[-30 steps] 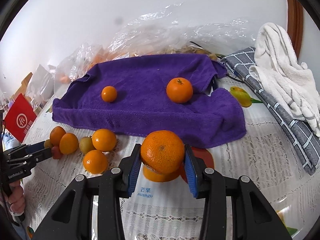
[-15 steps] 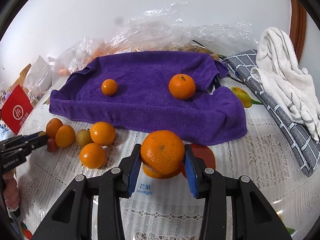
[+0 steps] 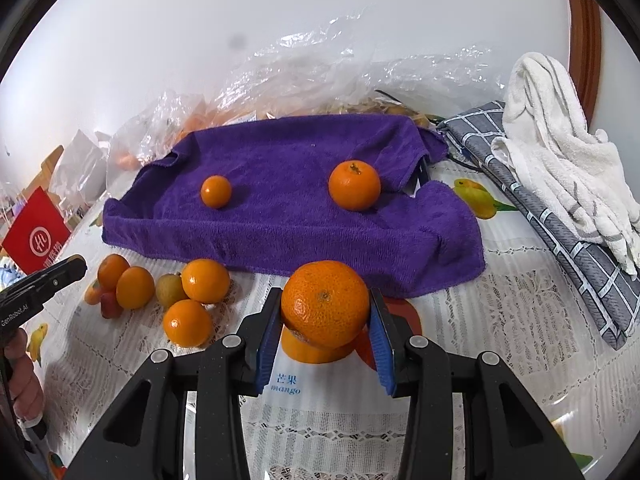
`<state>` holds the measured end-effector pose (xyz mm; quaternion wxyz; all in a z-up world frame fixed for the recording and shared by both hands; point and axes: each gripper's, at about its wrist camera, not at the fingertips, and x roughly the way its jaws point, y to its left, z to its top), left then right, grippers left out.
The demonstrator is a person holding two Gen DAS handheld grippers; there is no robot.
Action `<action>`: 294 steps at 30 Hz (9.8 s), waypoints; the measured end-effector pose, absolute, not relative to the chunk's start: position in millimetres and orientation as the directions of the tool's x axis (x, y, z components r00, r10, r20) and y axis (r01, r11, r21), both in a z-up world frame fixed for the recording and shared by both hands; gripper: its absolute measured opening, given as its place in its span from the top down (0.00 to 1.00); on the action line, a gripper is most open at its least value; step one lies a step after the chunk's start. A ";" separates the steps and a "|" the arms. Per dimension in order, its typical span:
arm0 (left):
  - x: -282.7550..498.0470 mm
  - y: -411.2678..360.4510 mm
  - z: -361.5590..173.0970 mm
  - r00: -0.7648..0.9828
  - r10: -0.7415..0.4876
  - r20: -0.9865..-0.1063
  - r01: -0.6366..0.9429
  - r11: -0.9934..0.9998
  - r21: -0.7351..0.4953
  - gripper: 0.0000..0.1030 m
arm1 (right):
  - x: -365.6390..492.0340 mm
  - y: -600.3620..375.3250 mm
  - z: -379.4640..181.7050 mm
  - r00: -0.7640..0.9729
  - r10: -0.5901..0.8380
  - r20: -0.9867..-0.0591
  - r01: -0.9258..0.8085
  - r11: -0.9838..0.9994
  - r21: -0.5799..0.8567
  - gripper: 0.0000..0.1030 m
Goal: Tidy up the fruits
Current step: 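Grasp another large orange with the right tool while the left tool grasps a small yellow fruit, then lift and carry the orange and the yellow fruit over the purple towel, then open the right tool to drop the orange while the left tool releases the yellow fruit onto the towel, then grasp an orange from the sheet with the right tool while the left tool grasps another orange, then lift and carry both held oranges over the purple towel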
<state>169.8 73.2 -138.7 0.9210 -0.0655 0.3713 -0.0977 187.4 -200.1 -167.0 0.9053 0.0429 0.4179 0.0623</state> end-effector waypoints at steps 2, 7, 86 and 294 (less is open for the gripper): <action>169.1 74.0 -137.0 0.710 -0.234 -0.664 0.132 0.971 -0.202 0.77 | 187.2 -201.5 -166.0 0.648 0.148 -0.747 -0.073 0.988 0.133 0.60; 166.8 75.5 -133.5 0.728 -0.221 -0.648 0.121 0.973 -0.196 0.77 | 187.3 -203.7 -165.4 0.654 0.140 -0.744 -0.061 0.989 0.132 0.60; 289.5 36.1 -152.1 0.614 -0.130 -0.778 0.063 0.991 -0.115 0.77 | 294.0 -171.8 -182.3 0.537 0.185 -0.823 -0.142 0.982 0.127 0.56; 307.5 62.8 -83.3 0.728 -0.191 -0.658 0.048 0.972 -0.229 0.63 | 335.8 -218.5 -120.9 0.655 0.146 -0.741 -0.026 0.985 0.171 0.65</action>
